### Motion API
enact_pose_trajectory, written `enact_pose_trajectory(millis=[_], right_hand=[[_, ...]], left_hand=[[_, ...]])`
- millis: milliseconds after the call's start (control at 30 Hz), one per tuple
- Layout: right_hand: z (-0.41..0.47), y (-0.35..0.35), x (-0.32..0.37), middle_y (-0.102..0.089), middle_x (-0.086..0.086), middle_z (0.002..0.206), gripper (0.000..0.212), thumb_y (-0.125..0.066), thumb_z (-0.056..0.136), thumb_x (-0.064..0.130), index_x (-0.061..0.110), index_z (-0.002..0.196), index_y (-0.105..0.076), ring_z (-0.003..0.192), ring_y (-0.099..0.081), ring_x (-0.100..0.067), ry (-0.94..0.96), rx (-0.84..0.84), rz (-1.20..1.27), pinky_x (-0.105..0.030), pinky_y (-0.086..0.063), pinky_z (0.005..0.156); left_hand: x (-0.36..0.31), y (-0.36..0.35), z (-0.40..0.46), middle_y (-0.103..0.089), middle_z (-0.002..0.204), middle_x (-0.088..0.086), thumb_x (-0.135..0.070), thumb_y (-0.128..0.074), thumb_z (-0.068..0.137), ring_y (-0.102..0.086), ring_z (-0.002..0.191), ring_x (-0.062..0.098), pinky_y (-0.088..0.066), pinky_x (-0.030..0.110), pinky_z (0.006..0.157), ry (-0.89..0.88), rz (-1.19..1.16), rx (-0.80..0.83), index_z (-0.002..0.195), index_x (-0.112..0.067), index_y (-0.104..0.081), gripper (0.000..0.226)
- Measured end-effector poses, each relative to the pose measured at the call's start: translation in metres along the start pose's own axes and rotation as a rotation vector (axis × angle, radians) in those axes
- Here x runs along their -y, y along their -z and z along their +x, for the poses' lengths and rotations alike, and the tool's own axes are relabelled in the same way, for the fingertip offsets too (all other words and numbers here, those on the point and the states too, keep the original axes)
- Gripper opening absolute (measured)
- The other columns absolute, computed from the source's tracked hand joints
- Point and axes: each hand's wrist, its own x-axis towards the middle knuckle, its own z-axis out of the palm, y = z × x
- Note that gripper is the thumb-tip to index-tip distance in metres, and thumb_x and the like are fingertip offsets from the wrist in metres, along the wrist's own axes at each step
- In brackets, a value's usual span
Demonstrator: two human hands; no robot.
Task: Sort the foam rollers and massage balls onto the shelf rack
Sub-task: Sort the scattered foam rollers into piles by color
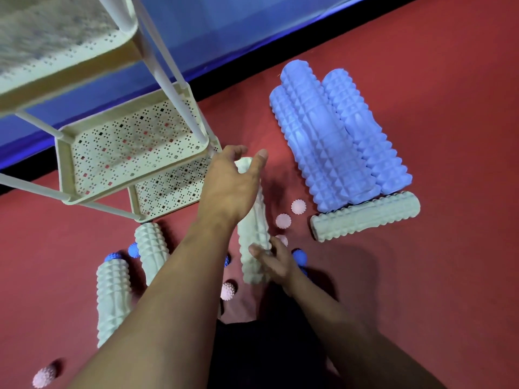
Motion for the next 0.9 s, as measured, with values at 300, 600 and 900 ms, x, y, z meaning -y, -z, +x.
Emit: enact_pose_trajectory(millis=[300, 600, 900], right_hand=[[-0.096, 0.031, 0.114, -0.072, -0.012, 0.115, 0.036, -0.054, 0.101, 0.033, 0.009, 0.126, -0.064, 0.105, -0.07, -0.023, 0.261, -0.009, 0.462, -0.04, -0.055, 0.093], [-0.16, 0.075, 0.144, -0.066, -0.018, 0.127, 0.068, -0.066, 0.088, 0.059, 0.004, 0.128, -0.058, 0.122, -0.062, -0.033, 0.339, -0.028, 0.362, -0.055, -0.045, 0.107], [-0.175, 0.115, 0.178, -0.076, 0.002, 0.101, 0.069, -0.065, 0.082, 0.067, 0.016, 0.128, -0.058, 0.083, -0.072, -0.017, 0.328, -0.16, 0.417, -0.035, -0.051, 0.072]], left_hand=[[-0.056, -0.027, -0.03, -0.059, 0.132, -0.001, -0.099, -0.059, 0.053, -0.066, 0.114, 0.024, -0.052, 0.05, 0.102, 0.048, -0.052, 0.159, 0.138, -0.031, -0.05, 0.109], [-0.099, -0.041, -0.074, -0.079, 0.086, 0.005, -0.062, -0.069, 0.087, -0.074, 0.075, 0.022, -0.06, 0.044, 0.083, -0.057, -0.241, 0.52, 0.098, -0.017, -0.068, 0.047], [-0.107, -0.064, -0.1, -0.078, 0.084, -0.011, -0.061, -0.049, 0.099, -0.074, 0.076, 0.006, -0.055, 0.023, 0.07, -0.162, -0.163, 0.547, 0.103, -0.023, -0.068, 0.043]])
